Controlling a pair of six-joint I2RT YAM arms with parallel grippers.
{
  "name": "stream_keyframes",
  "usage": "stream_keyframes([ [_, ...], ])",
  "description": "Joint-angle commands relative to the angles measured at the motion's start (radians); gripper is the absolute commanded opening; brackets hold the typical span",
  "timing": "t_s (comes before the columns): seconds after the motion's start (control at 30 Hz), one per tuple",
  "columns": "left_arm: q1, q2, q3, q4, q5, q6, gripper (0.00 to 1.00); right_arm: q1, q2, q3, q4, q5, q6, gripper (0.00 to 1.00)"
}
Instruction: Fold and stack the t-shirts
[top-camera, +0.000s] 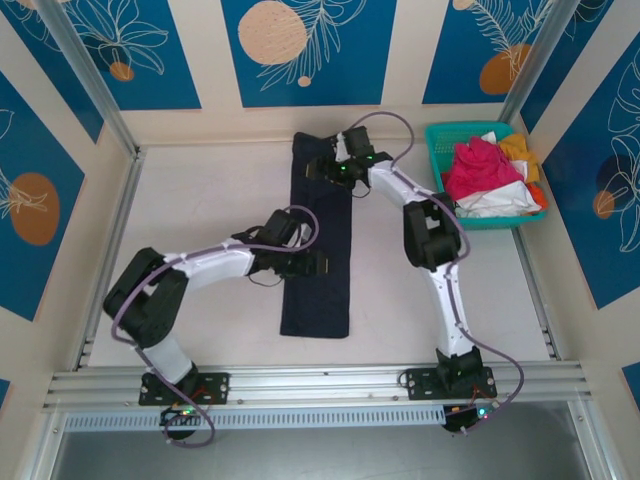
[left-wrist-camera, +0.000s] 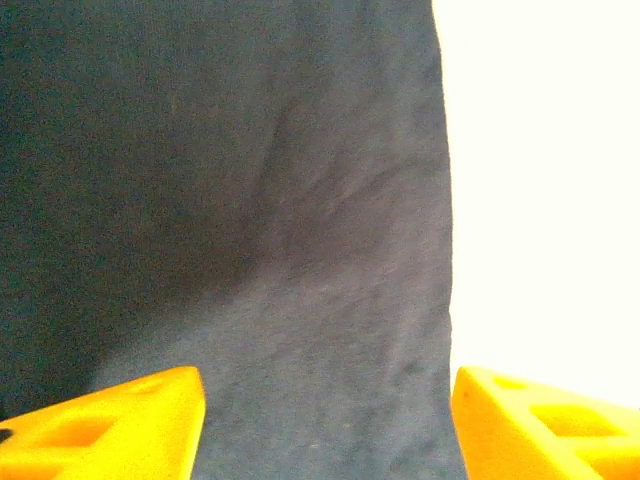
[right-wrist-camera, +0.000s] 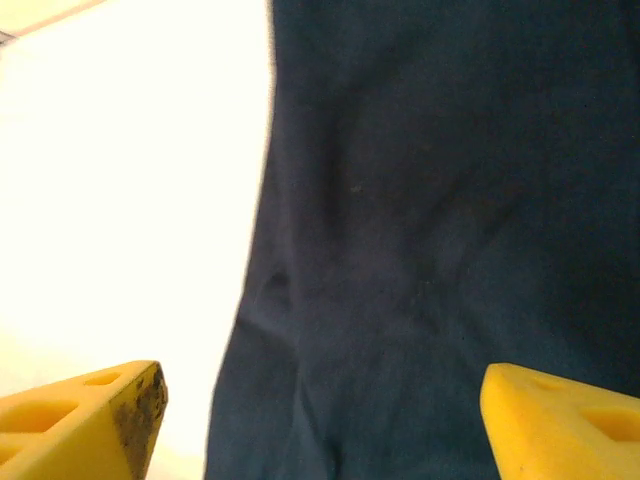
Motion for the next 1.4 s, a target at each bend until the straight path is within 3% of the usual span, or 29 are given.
stream_keyframes([
  [0.0,0.014,-0.115,0.016,0.014,-0.076,0.020,0.74,-0.027,-0.249,-0.243,0.252,-0.067,-0.116,0.85],
  [0.1,0.037,-0.190,-0.008,-0.005,-0.109,0.038,0.82,-0.030,-0.418,-0.481,0.342,-0.023,-0.169,0.87],
  [0.23,0.061,-0.294,0.000,-0.105,-0.219,0.109,0.97,0.007,-0.607,-0.712,0.326,0.123,-0.294,0.89],
  [0.3,0.088,-0.324,0.008,-0.144,-0.239,0.140,1.00,0.030,-0.696,-0.825,0.341,0.154,-0.331,0.90],
  [0.4,0.176,-0.339,0.005,-0.164,-0.179,0.160,1.00,0.087,-0.811,-0.963,0.335,0.203,-0.397,0.90],
  [0.53,0.292,-0.317,-0.011,-0.136,-0.066,0.158,1.00,0.251,-0.942,-1.139,0.357,0.265,-0.581,0.89],
  [0.67,0.359,-0.258,-0.007,-0.107,0.028,0.138,1.00,0.409,-1.012,-1.210,0.253,0.229,-0.688,0.86],
  [0.87,0.392,-0.194,-0.002,-0.094,0.056,0.062,1.00,0.628,-1.002,-1.204,0.103,0.217,-0.763,0.75],
  [1.0,0.394,-0.161,0.003,-0.081,0.084,0.046,1.00,0.736,-0.917,-1.162,0.032,0.282,-0.832,0.66],
  [1.37,0.393,-0.142,-0.013,-0.078,0.090,0.038,1.00,0.759,-0.751,-1.114,0.006,0.290,-0.920,0.61],
])
